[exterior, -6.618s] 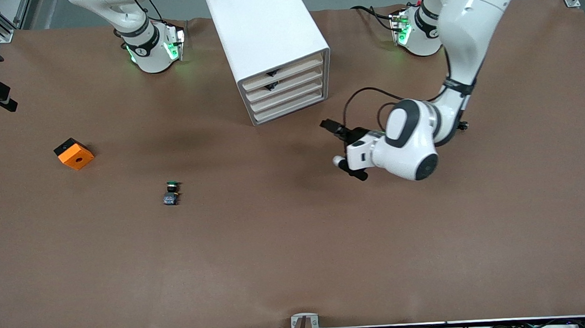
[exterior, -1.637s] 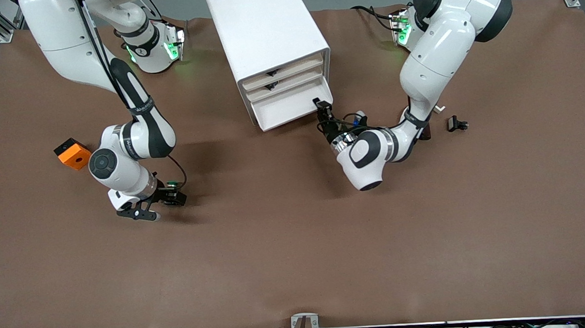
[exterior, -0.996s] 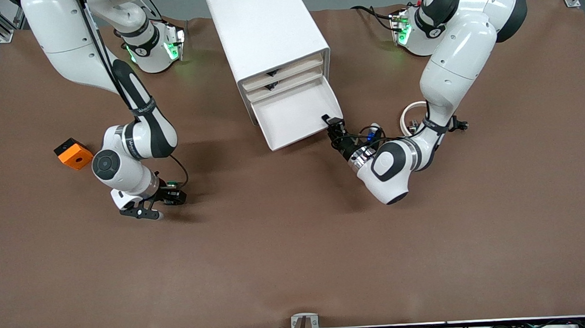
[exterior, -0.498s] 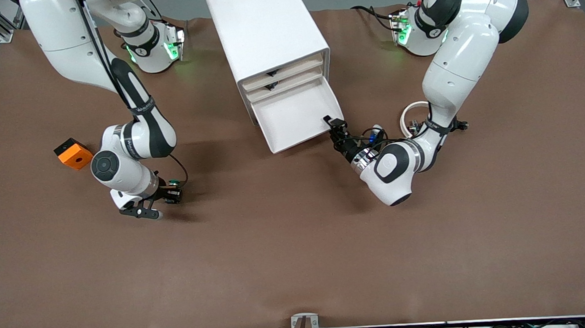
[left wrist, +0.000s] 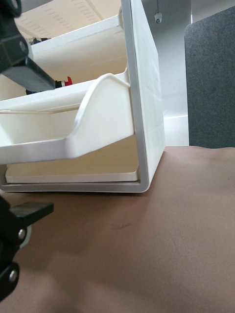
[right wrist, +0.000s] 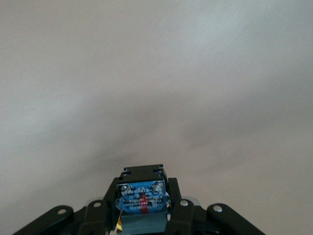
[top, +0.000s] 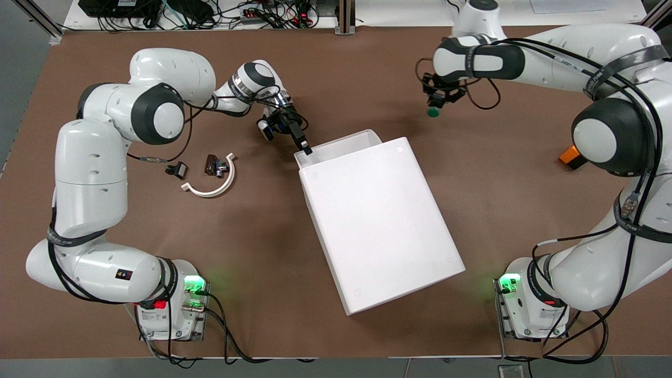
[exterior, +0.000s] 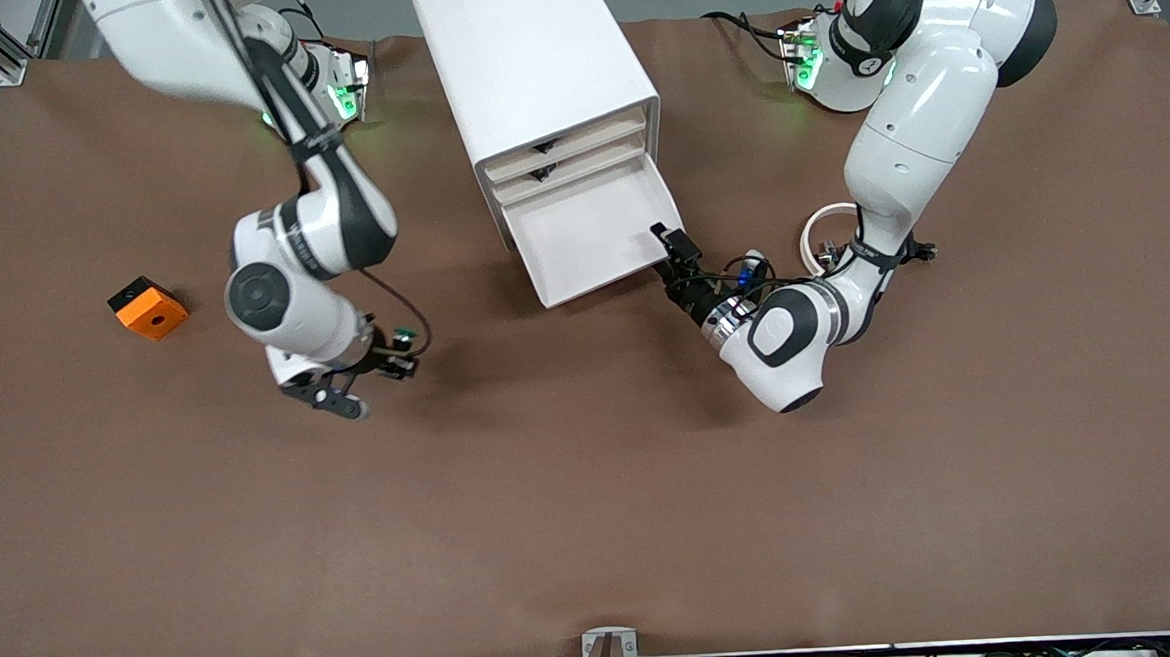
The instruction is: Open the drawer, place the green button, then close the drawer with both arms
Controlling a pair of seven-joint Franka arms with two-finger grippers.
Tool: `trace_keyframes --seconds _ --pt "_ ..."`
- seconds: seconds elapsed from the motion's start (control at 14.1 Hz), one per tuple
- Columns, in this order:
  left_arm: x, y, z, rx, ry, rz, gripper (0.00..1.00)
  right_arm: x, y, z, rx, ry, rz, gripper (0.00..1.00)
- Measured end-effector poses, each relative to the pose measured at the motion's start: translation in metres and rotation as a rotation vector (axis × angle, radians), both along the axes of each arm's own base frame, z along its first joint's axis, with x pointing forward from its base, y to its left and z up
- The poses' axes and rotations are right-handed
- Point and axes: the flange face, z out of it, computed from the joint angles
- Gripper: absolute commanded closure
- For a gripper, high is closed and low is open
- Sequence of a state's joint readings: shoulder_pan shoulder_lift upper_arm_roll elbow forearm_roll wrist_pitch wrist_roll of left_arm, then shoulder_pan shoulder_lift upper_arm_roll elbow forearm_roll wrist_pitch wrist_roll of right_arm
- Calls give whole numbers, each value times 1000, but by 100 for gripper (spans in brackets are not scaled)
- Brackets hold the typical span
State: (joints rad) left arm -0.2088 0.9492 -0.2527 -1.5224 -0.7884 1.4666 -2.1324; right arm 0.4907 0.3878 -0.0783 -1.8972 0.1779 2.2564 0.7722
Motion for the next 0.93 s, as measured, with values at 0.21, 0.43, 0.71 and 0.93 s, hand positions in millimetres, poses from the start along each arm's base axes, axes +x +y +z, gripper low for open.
trace_keyframes --seconds 0.21,0.43,0.71,0.93 --pt "5 1 3 -22 -27 1 0 -14 72 36 20 -26 -102 100" --pt "19 3 13 -98 -122 -30 0 -42 125 44 26 -24 -170 100" --pt "29 4 41 -277 -318 -157 0 -102 206 17 28 -22 -248 100" --pt "34 11 58 -405 -457 -278 0 -131 233 -9 -1 0 -248 100"
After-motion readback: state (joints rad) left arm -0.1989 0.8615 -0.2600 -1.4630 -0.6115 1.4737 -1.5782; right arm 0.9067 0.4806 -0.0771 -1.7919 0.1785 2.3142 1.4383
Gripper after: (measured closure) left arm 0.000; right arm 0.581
